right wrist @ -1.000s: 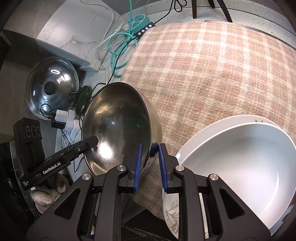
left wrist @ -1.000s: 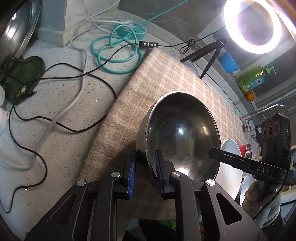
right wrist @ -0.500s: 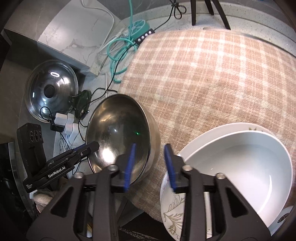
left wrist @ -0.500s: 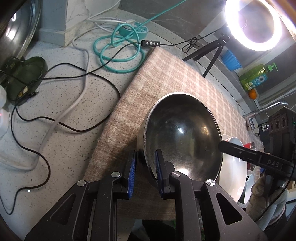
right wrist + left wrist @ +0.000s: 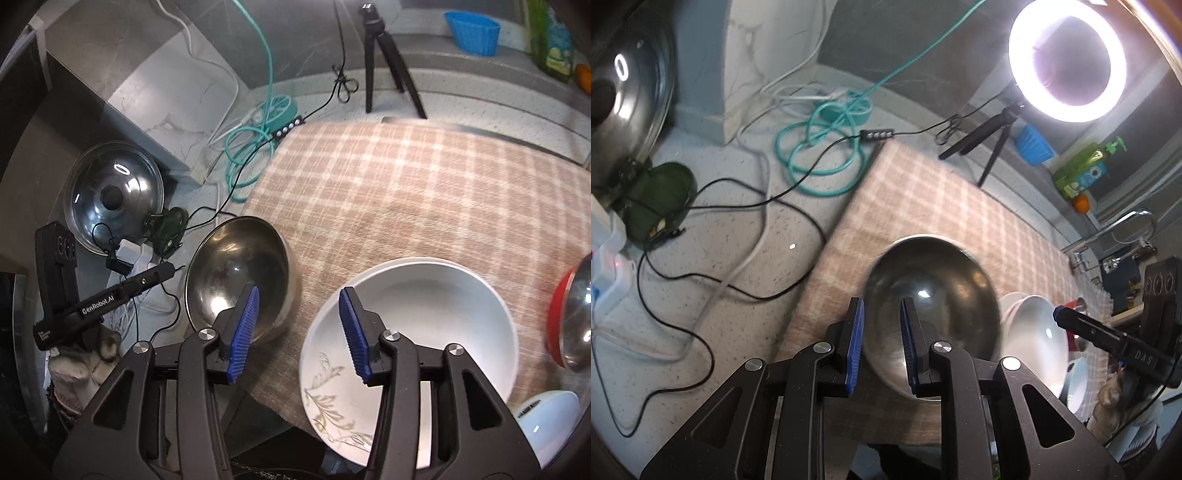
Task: Organize plates and bowls
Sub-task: 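Open both grippers and release the steel bowl, then move both grippers to the rim of the red-outside steel bowl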
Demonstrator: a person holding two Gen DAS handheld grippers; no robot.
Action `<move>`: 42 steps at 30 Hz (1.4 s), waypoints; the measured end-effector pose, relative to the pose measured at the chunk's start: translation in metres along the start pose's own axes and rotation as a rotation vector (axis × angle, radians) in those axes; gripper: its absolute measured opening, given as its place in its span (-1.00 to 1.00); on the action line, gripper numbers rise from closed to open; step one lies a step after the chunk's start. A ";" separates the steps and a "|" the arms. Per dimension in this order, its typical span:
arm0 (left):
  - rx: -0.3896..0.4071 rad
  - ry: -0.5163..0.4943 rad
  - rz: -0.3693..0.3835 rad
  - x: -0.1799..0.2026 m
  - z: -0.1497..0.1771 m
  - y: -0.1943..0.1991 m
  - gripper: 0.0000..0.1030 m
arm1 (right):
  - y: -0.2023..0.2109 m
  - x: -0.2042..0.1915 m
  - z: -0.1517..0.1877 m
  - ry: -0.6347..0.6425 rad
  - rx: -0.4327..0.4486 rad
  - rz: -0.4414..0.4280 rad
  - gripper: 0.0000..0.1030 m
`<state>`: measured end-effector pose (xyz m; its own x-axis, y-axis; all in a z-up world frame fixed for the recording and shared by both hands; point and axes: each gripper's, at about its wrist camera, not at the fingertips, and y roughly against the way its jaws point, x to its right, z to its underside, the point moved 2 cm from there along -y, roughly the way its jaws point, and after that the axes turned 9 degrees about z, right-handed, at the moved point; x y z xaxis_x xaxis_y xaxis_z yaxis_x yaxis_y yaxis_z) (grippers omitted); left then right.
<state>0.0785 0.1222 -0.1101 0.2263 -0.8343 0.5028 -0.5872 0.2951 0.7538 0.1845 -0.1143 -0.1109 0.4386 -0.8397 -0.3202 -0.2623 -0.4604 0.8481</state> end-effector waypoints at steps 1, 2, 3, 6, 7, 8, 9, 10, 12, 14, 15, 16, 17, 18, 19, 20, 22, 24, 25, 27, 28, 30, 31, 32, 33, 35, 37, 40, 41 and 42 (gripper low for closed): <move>0.003 -0.007 0.008 0.005 -0.001 0.000 -0.65 | 0.007 0.003 0.002 0.001 0.012 0.012 -0.05; 0.005 -0.015 0.015 0.009 -0.001 0.000 -0.65 | 0.015 0.007 0.005 0.001 0.028 0.026 -0.05; 0.006 -0.024 0.023 0.014 -0.002 -0.001 -0.65 | 0.021 0.011 0.007 -0.002 0.042 0.034 -0.04; -0.007 -0.056 0.057 0.033 0.000 -0.006 -0.65 | 0.042 0.028 0.014 -0.042 0.092 0.042 0.12; -0.015 -0.072 0.065 0.040 0.001 -0.008 -0.65 | 0.049 0.034 0.017 -0.056 0.110 0.038 0.12; -0.020 -0.085 0.070 0.046 0.002 -0.010 -0.65 | 0.056 0.041 0.020 -0.067 0.128 0.039 0.12; -0.028 -0.104 0.080 0.055 0.003 -0.013 -0.65 | 0.063 0.049 0.022 -0.076 0.141 0.052 0.13; -0.035 -0.117 0.091 0.061 0.004 -0.016 -0.65 | 0.069 0.055 0.025 -0.087 0.151 0.064 0.13; -0.050 -0.136 0.115 0.074 0.007 -0.020 -0.65 | 0.081 0.071 0.030 -0.123 0.168 0.075 0.16; -0.068 -0.151 0.135 0.086 0.010 -0.026 -0.65 | 0.090 0.087 0.035 -0.157 0.175 0.085 0.23; -0.077 -0.157 0.145 0.091 0.011 -0.028 -0.65 | 0.095 0.095 0.038 -0.169 0.179 0.099 0.23; -0.088 -0.170 0.156 0.099 0.013 -0.032 -0.62 | 0.100 0.103 0.041 -0.181 0.184 0.118 0.23; -0.097 -0.189 0.163 0.108 0.014 -0.036 -0.62 | 0.105 0.111 0.045 -0.194 0.189 0.135 0.23; -0.104 -0.204 0.170 0.115 0.016 -0.040 -0.62 | 0.109 0.118 0.048 -0.207 0.193 0.152 0.23; -0.112 -0.214 0.179 0.121 0.017 -0.043 -0.62 | 0.113 0.125 0.051 -0.218 0.195 0.169 0.23; -0.123 -0.225 0.189 0.129 0.019 -0.047 -0.62 | 0.118 0.133 0.054 -0.228 0.194 0.185 0.23; -0.143 -0.249 0.202 0.142 0.023 -0.055 -0.62 | 0.124 0.149 0.059 -0.251 0.193 0.213 0.23; -0.164 -0.275 0.214 0.155 0.027 -0.063 -0.62 | 0.130 0.168 0.064 -0.295 0.186 0.230 0.23; -0.178 -0.289 0.226 0.163 0.030 -0.068 -0.62 | 0.132 0.176 0.067 -0.316 0.184 0.236 0.23; -0.200 -0.310 0.241 0.176 0.036 -0.076 -0.62 | 0.138 0.191 0.075 -0.354 0.187 0.253 0.23; -0.210 -0.318 0.248 0.181 0.038 -0.080 -0.62 | 0.140 0.199 0.079 -0.366 0.189 0.263 0.23; -0.232 -0.341 0.259 0.194 0.043 -0.088 -0.62 | 0.143 0.212 0.087 -0.393 0.192 0.269 0.23; -0.241 -0.354 0.262 0.199 0.045 -0.092 -0.62 | 0.143 0.216 0.089 -0.405 0.193 0.270 0.23; -0.252 -0.370 0.265 0.206 0.047 -0.096 -0.62 | 0.143 0.222 0.093 -0.418 0.193 0.269 0.23; -0.262 -0.381 0.268 0.212 0.050 -0.099 -0.62 | 0.144 0.226 0.095 -0.426 0.193 0.271 0.23; -0.284 -0.398 0.276 0.221 0.053 -0.106 -0.62 | 0.144 0.233 0.099 -0.436 0.196 0.277 0.23; -0.300 -0.412 0.280 0.229 0.056 -0.113 -0.62 | 0.143 0.237 0.102 -0.445 0.199 0.276 0.23; -0.317 -0.433 0.290 0.243 0.058 -0.122 -0.62 | 0.141 0.245 0.105 -0.454 0.197 0.275 0.23; -0.320 -0.442 0.291 0.246 0.059 -0.124 -0.62 | 0.140 0.246 0.106 -0.459 0.194 0.272 0.23; -0.322 -0.451 0.294 0.251 0.060 -0.127 -0.62 | 0.139 0.248 0.107 -0.460 0.191 0.273 0.23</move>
<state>0.1634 -0.1526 -0.1045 -0.3008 -0.7908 0.5331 -0.2951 0.6088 0.7364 0.1648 -0.4173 -0.1178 -0.0755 -0.9548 -0.2876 -0.4831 -0.2173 0.8482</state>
